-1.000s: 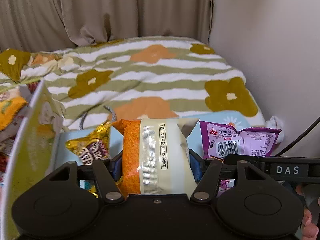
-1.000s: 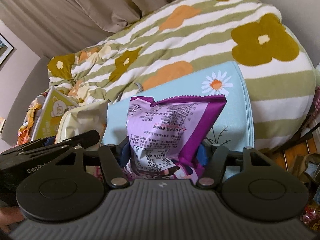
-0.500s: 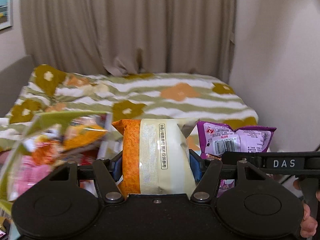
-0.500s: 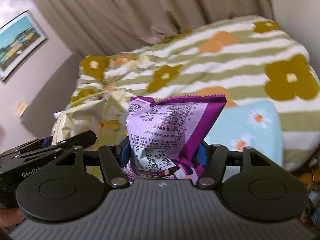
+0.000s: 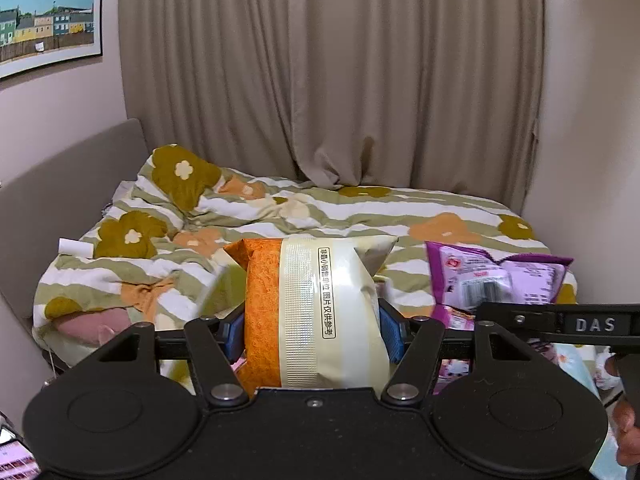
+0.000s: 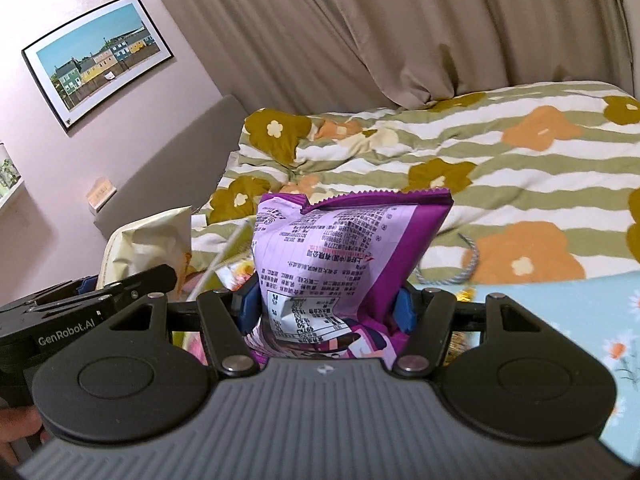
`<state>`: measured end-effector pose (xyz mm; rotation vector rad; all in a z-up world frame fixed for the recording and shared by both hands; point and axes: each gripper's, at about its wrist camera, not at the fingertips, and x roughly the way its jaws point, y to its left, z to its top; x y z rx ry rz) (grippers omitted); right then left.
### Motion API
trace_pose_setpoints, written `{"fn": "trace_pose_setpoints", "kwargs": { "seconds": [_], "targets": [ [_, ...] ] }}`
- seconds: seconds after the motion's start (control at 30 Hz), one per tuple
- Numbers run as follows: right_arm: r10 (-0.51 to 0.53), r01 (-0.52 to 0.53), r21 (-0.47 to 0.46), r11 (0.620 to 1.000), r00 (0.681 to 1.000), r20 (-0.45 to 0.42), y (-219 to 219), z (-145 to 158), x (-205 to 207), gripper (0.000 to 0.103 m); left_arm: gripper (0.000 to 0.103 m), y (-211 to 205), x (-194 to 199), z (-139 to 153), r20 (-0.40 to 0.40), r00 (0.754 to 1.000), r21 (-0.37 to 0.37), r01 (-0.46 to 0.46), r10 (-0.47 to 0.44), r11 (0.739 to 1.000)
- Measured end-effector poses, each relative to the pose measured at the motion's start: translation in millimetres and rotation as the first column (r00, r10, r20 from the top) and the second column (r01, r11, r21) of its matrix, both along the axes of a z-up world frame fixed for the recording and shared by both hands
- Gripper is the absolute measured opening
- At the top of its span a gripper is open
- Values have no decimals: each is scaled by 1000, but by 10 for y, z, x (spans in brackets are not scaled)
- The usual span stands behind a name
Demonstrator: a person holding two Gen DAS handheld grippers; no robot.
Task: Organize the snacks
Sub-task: 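Carry both bags over the cardboard box and open both grippers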
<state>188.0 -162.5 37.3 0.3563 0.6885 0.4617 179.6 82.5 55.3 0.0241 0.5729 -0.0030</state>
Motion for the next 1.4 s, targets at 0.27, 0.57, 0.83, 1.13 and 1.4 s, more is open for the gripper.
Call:
{"fn": "trace_pose_setpoints", "kwargs": {
  "seconds": [0.27, 0.57, 0.83, 1.13, 1.4],
  "targets": [
    [-56, 56, -29, 998, 998, -6, 756, 82, 322, 78, 67, 757, 610, -57, -38, 998, -21, 57, -57, 998],
    [-150, 145, -92, 985, 988, -48, 1292, -31, 604, 78, 69, 1068, 1242, -393, -147, 972, -75, 172, -182, 982],
    [-208, 196, -122, 973, 974, -94, 1436, -166, 689, 78, 101, 1146, 1281, -525, -156, 962, -92, 213, -226, 973],
    [-185, 173, -124, 977, 978, -93, 1442, -162, 668, 79, 102, 1257, 999, -487, -157, 972, -85, 164, -176, 983],
    [-154, 148, -61, 987, 983, -103, 1397, -211, 698, 103, 102, 1335, 880, -400, -129, 983, -70, 123, -131, 990]
  ]
}}
